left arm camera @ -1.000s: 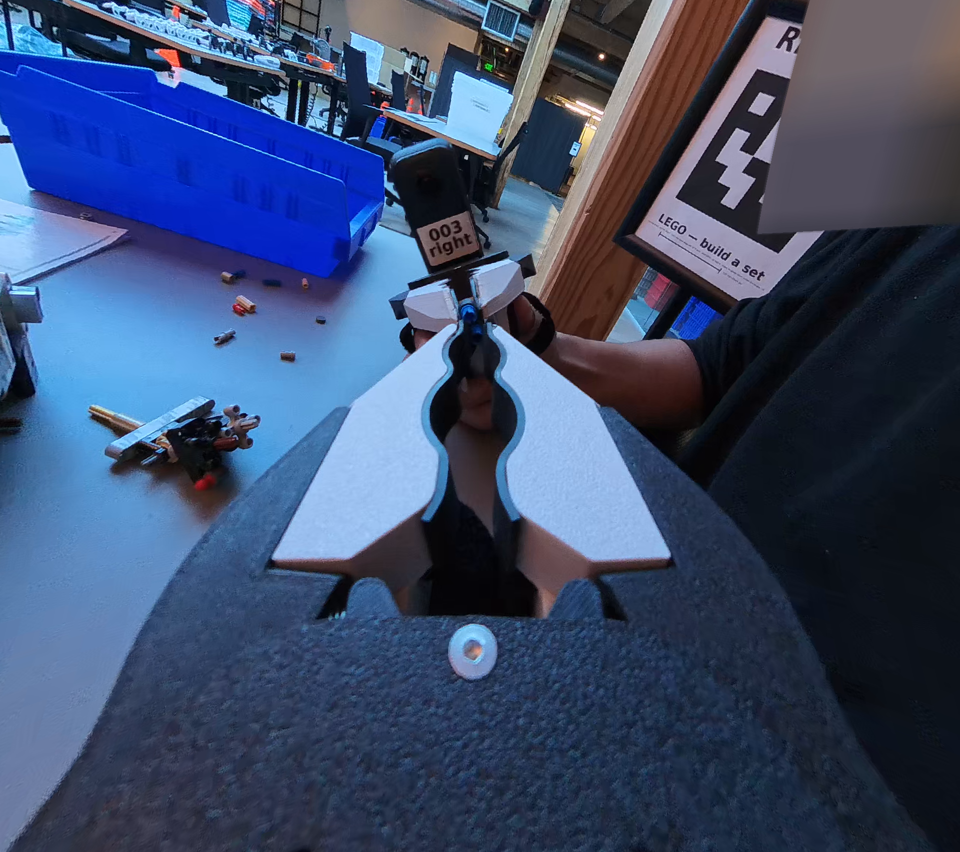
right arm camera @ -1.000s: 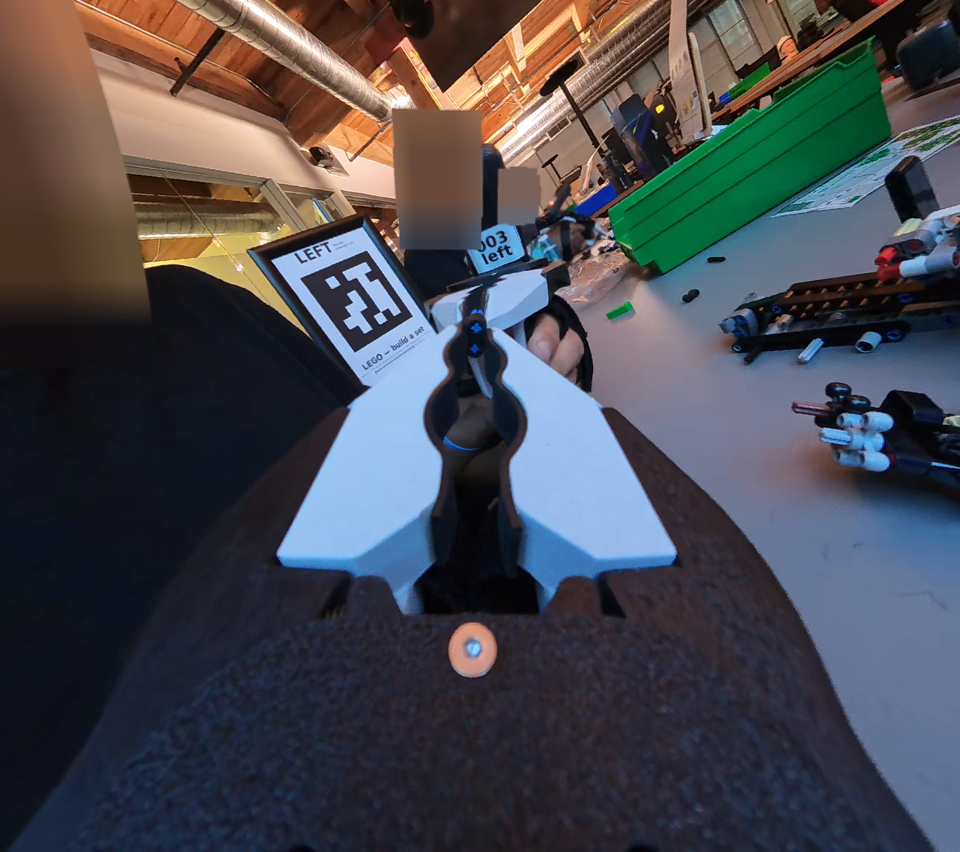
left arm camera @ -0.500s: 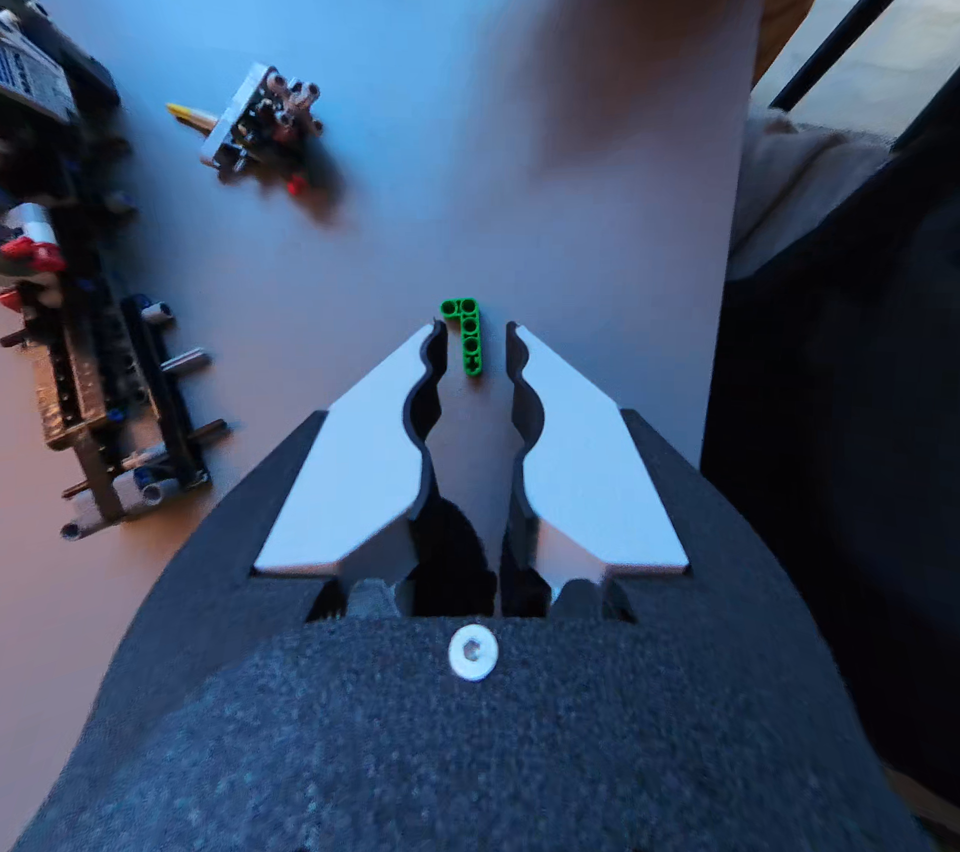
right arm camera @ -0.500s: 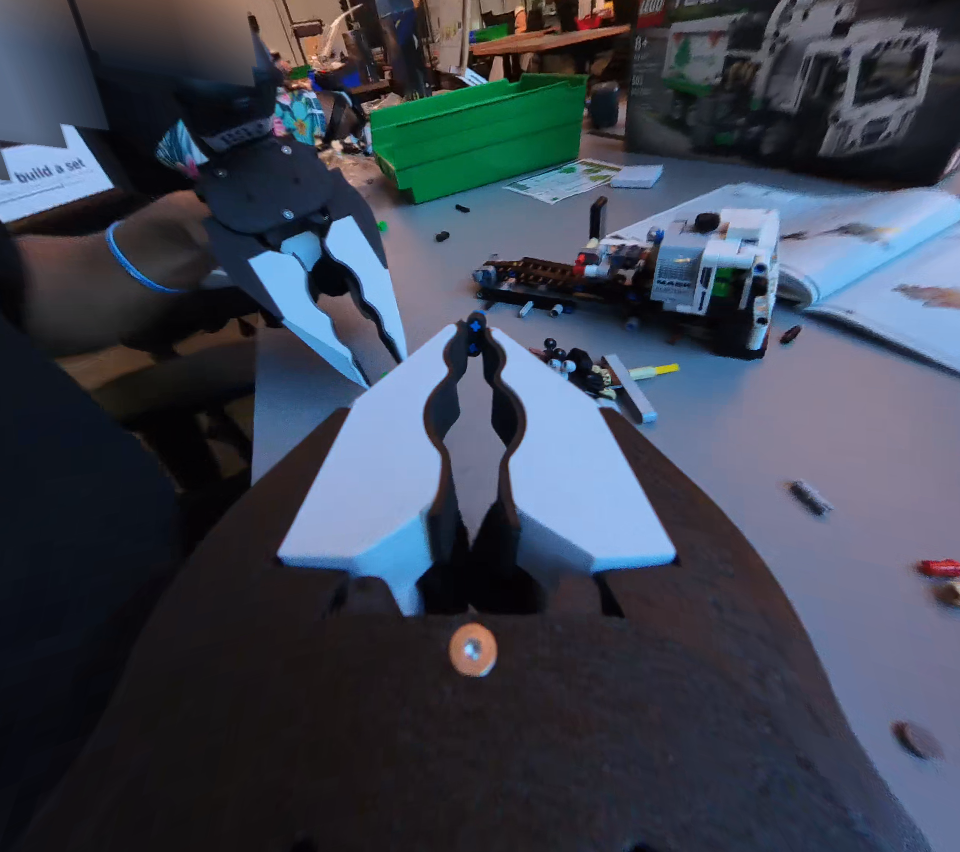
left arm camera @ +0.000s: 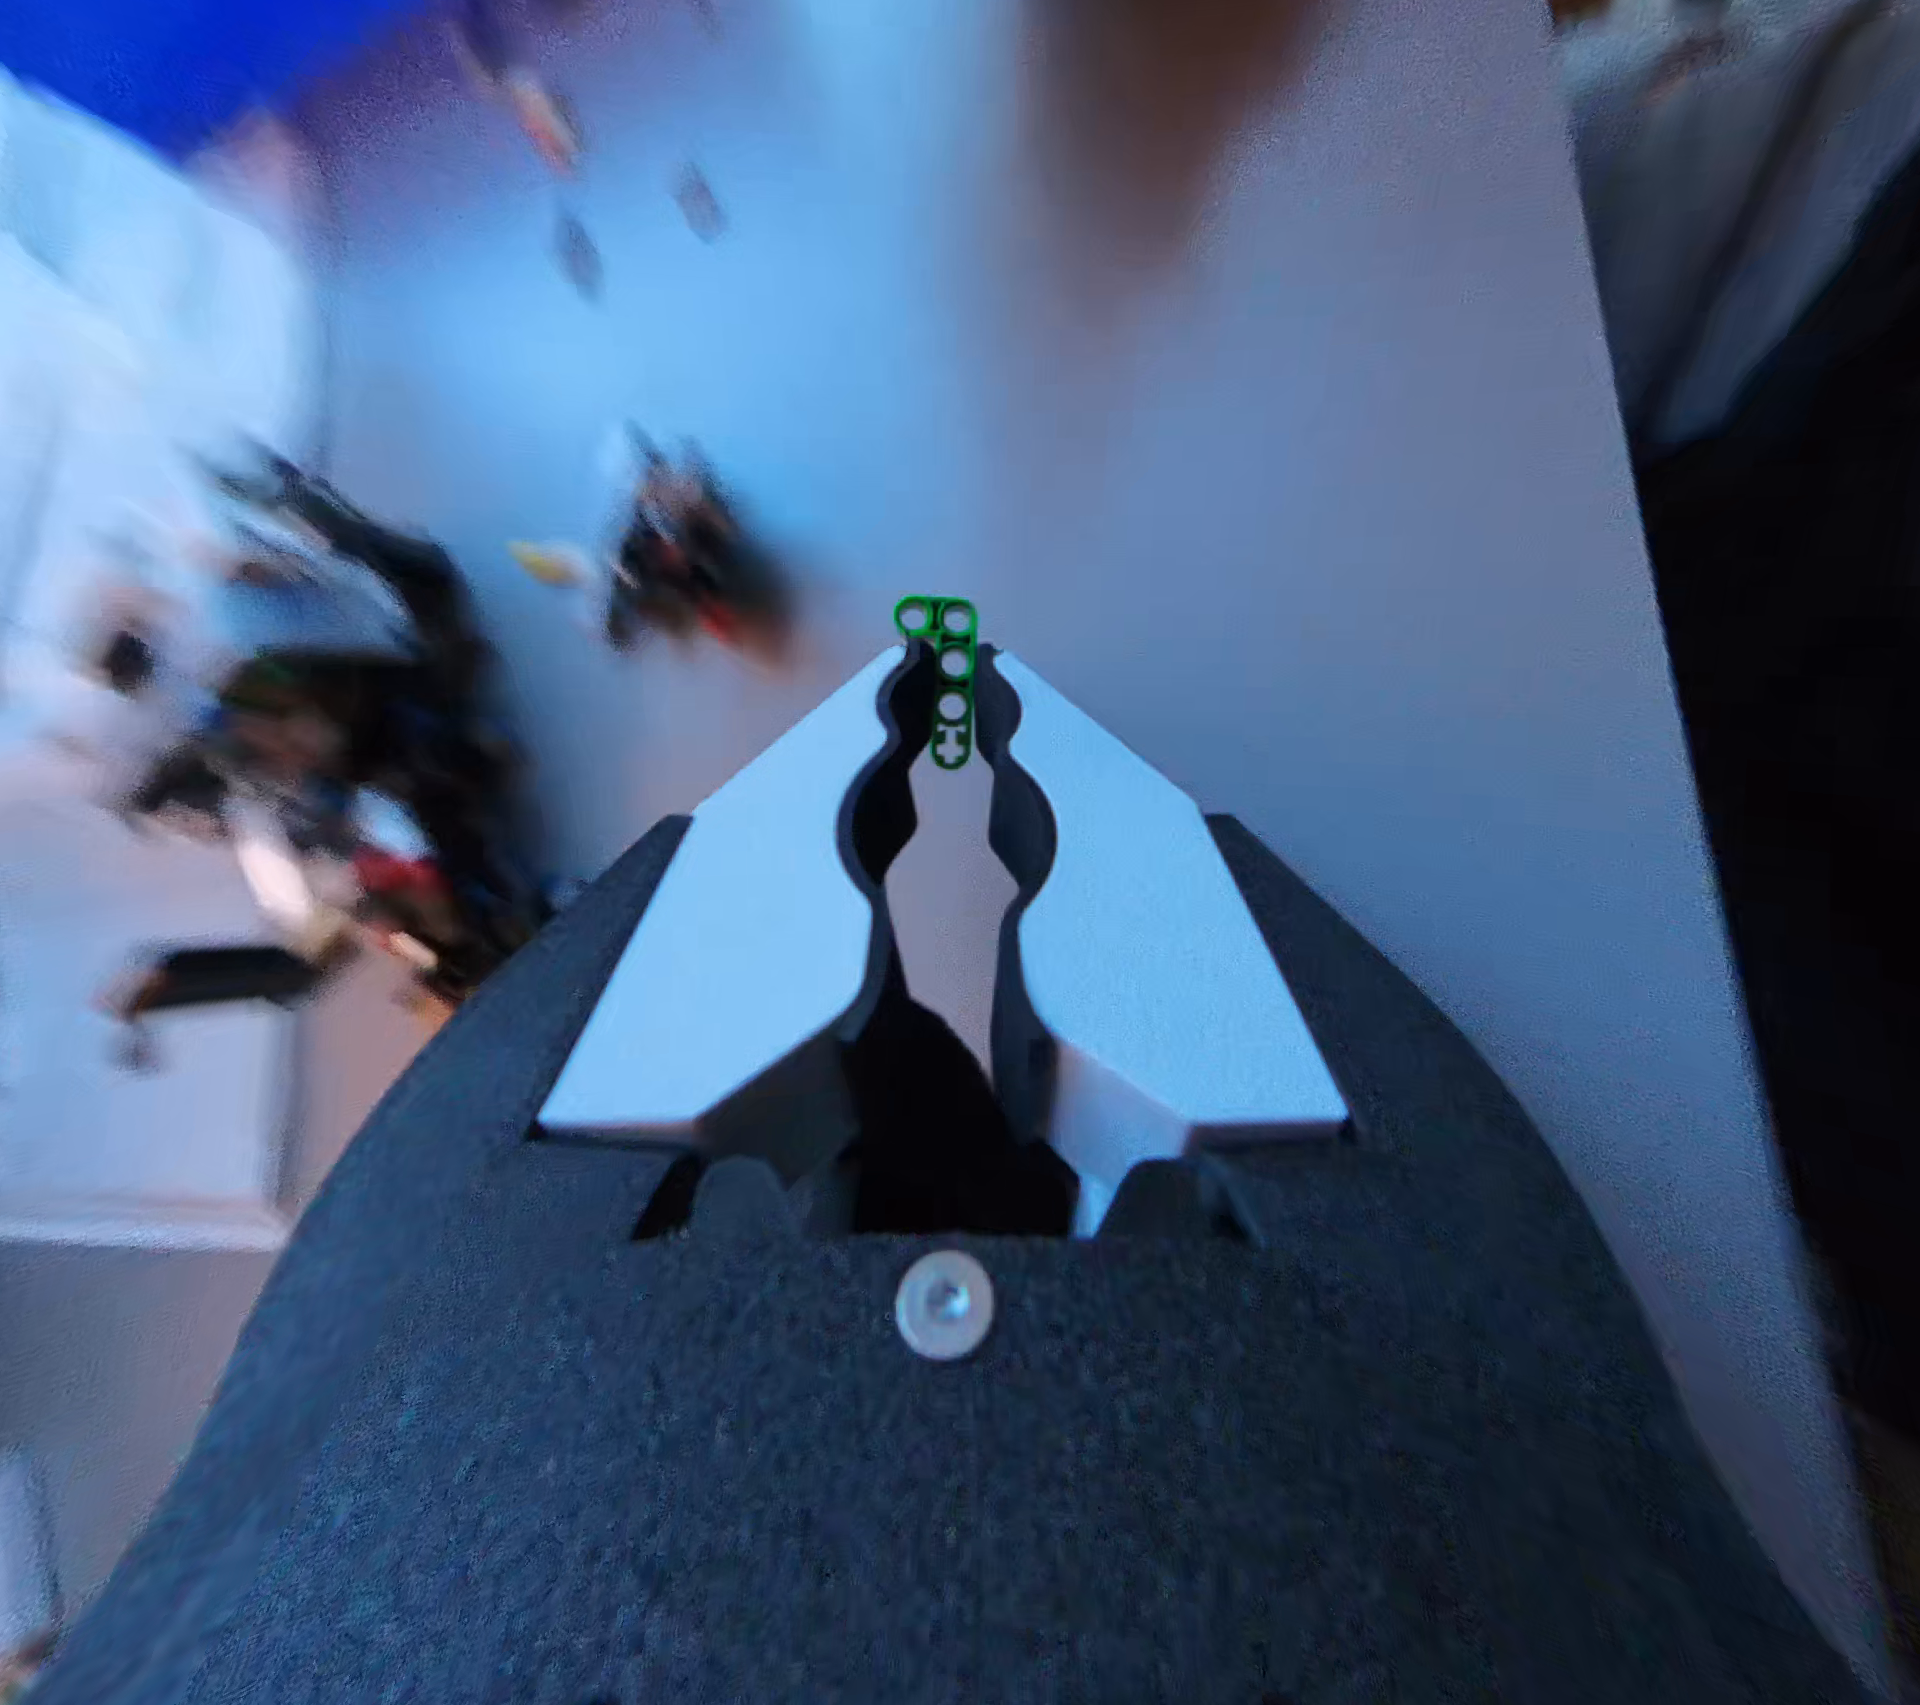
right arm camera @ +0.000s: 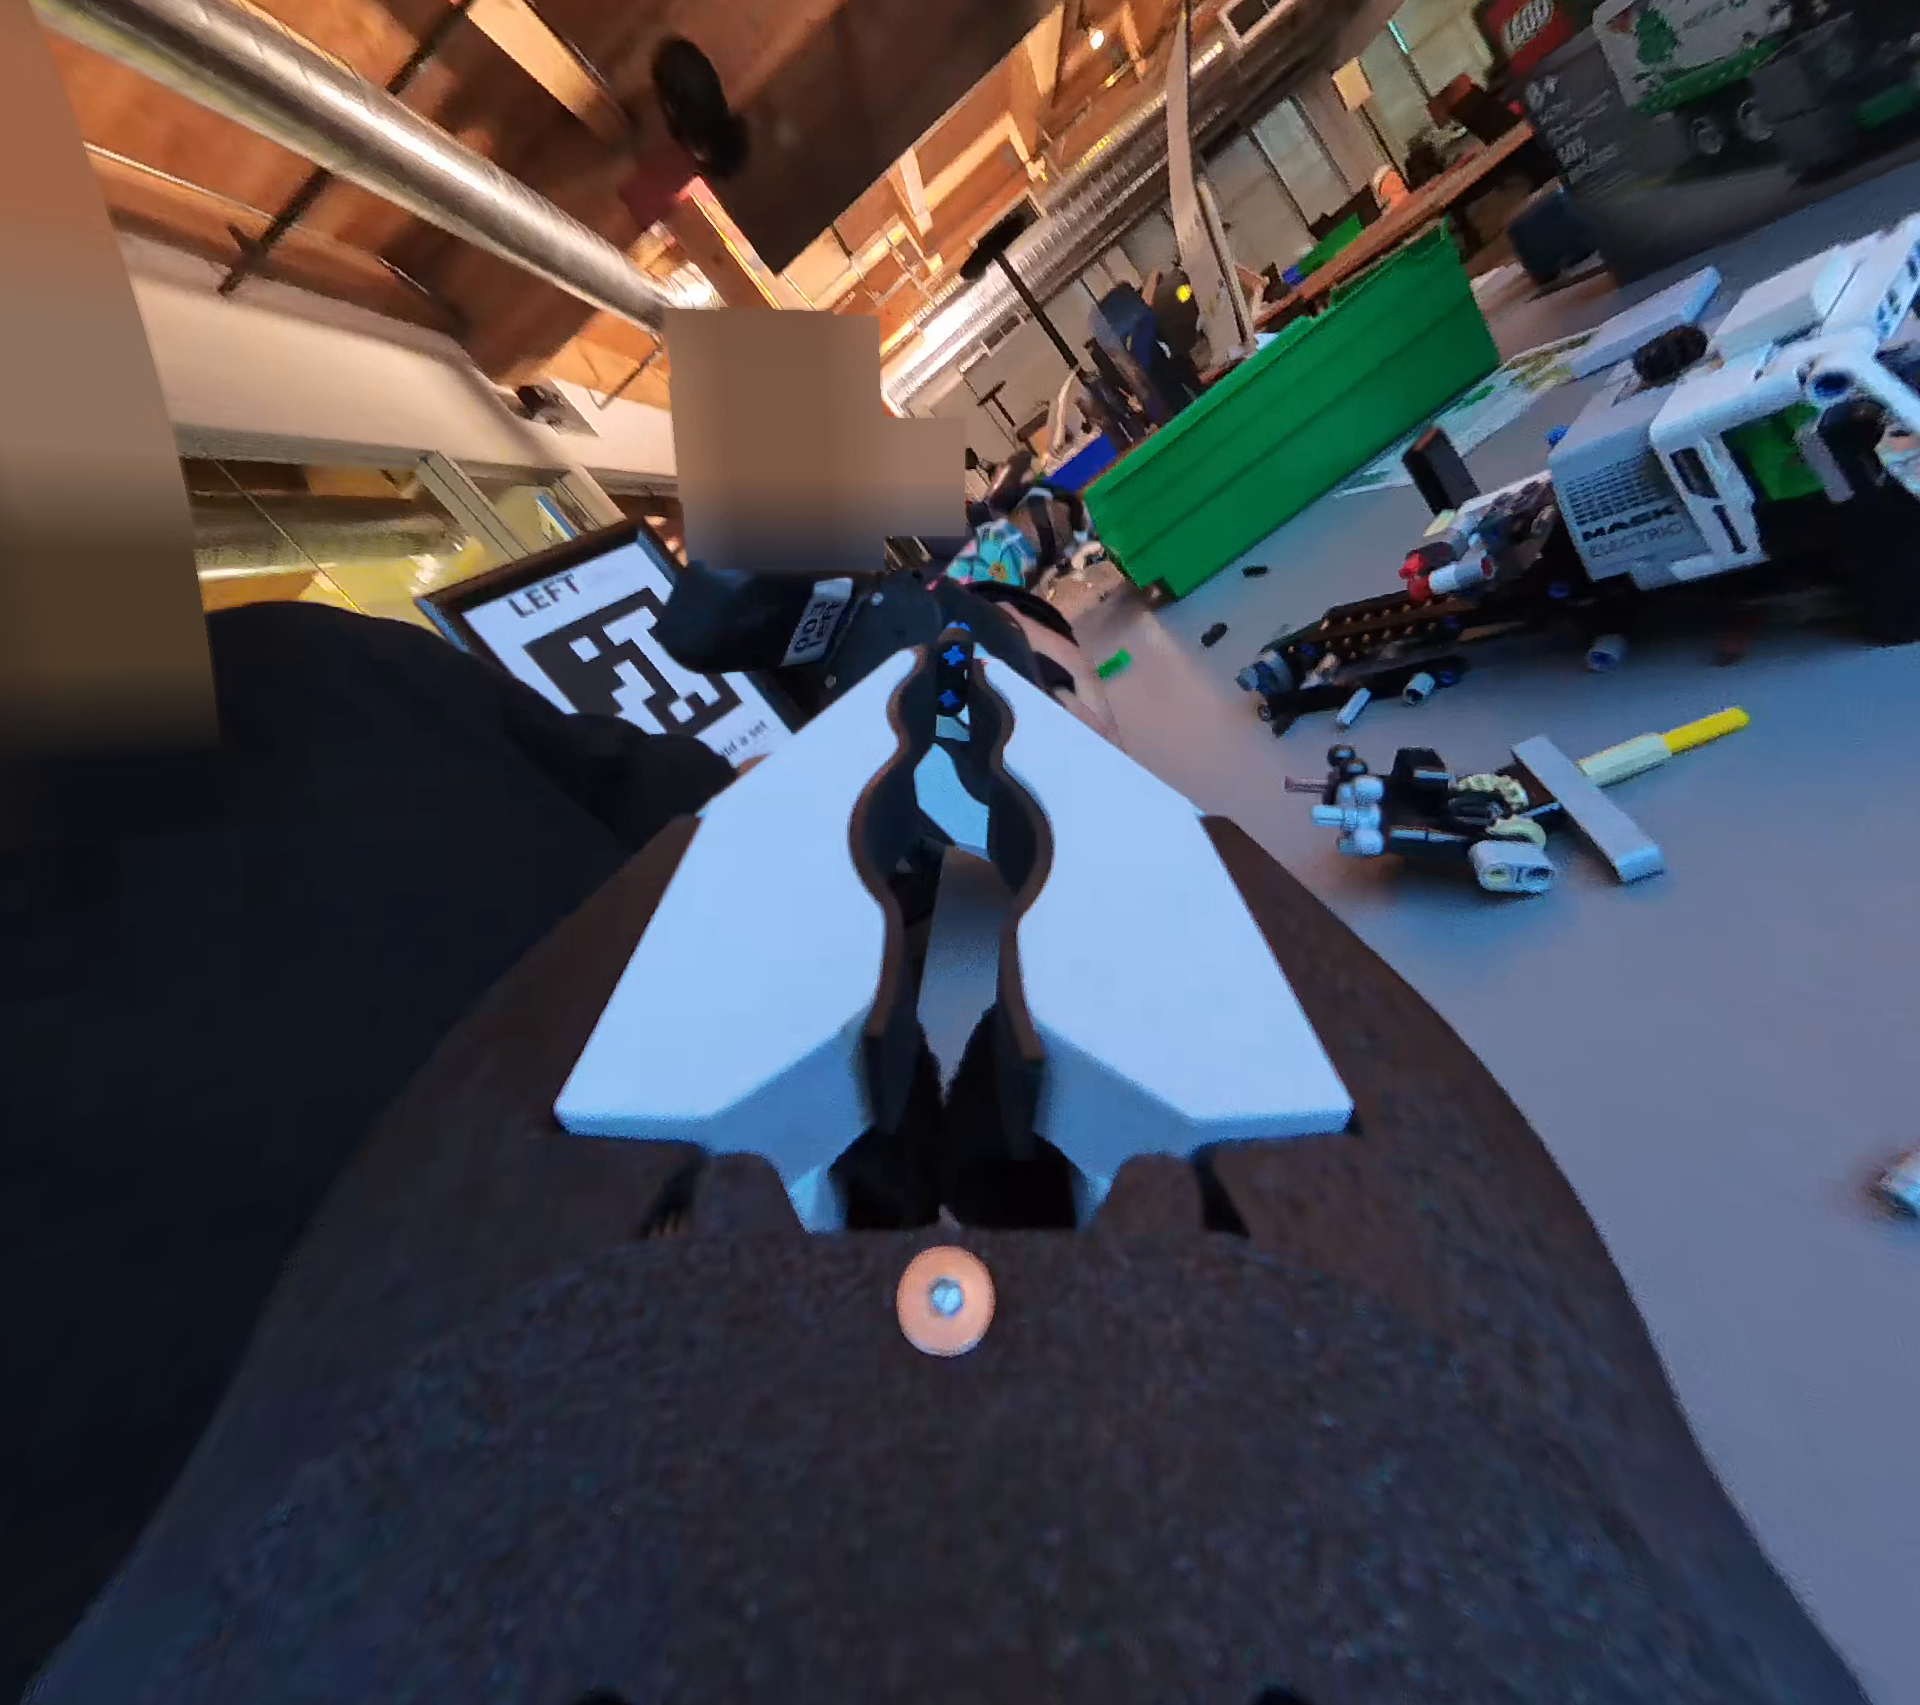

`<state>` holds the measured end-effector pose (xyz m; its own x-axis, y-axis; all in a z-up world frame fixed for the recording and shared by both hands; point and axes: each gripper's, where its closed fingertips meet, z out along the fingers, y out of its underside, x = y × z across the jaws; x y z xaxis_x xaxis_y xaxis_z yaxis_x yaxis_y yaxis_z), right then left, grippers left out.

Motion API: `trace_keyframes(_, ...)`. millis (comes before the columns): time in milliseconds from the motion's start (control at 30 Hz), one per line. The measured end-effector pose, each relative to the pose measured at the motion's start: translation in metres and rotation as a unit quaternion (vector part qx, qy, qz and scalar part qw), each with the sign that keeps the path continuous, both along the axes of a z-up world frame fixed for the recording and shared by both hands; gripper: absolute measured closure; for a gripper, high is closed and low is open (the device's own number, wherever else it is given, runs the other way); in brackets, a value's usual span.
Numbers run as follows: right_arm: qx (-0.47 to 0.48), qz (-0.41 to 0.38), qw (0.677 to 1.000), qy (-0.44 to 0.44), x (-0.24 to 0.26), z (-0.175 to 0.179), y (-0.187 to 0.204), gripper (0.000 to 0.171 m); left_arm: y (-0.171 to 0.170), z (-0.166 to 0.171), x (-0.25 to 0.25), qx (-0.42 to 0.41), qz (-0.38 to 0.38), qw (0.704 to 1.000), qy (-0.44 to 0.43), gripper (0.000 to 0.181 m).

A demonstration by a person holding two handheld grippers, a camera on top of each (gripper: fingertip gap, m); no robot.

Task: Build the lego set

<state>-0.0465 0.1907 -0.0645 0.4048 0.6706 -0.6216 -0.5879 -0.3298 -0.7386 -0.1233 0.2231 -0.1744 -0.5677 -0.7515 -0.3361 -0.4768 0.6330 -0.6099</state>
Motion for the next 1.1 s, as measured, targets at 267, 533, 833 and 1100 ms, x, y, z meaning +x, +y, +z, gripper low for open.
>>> trace_keyframes(267,-0.011,0.098,0.995,0.006,-0.009,0.002,0.005,0.167,-0.023,0.097,0.052,-0.024,-0.11,0.933,-0.341,0.177)
trace_keyframes(533,-0.033,0.109,0.993,0.016,-0.017,-0.005,0.004,0.167,-0.022,0.09,0.043,-0.103,-0.122,0.913,-0.377,0.177)
trace_keyframes(833,-0.046,0.12,0.992,0.019,-0.025,-0.008,0.006,0.167,-0.025,0.101,0.036,-0.164,-0.14,0.893,-0.395,0.176)
trace_keyframes(1100,-0.043,0.143,0.987,0.06,-0.036,-0.001,0.005,0.167,-0.028,0.104,0.034,-0.184,-0.147,0.889,-0.392,0.177)
